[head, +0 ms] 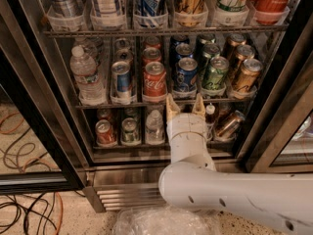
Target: Pick pepsi can from middle shelf of fridge
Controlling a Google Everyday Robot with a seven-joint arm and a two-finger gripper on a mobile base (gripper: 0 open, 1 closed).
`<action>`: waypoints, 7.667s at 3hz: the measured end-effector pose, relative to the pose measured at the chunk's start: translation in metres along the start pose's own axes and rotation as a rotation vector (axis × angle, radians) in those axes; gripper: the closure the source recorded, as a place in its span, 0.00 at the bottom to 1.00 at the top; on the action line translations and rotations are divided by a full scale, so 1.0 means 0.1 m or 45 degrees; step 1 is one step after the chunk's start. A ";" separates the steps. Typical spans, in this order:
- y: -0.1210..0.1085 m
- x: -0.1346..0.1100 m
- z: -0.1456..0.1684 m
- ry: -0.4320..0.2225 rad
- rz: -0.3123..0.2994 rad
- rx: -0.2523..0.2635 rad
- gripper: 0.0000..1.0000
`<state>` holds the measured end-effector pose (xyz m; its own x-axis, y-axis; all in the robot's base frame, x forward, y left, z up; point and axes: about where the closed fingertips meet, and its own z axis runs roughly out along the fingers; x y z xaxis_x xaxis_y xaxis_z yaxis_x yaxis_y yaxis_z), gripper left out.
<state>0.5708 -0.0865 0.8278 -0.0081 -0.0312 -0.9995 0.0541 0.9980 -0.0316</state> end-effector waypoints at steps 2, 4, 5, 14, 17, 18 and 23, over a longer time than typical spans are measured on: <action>-0.13 -0.07 0.26 -0.030 0.005 0.017 0.38; -0.15 -0.15 0.47 -0.046 0.023 -0.003 0.38; -0.11 -0.15 0.58 -0.048 0.037 -0.019 0.38; -0.01 -0.53 0.91 -0.119 0.086 -0.145 1.00; -0.07 -0.78 0.44 0.005 0.112 -0.455 1.00; 0.07 -0.73 0.27 0.098 0.187 -0.589 1.00; 0.76 -0.98 -0.89 0.129 0.472 -0.781 1.00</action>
Offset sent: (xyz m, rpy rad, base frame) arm 0.0399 -0.0208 0.0083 0.0027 -0.0279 -0.0128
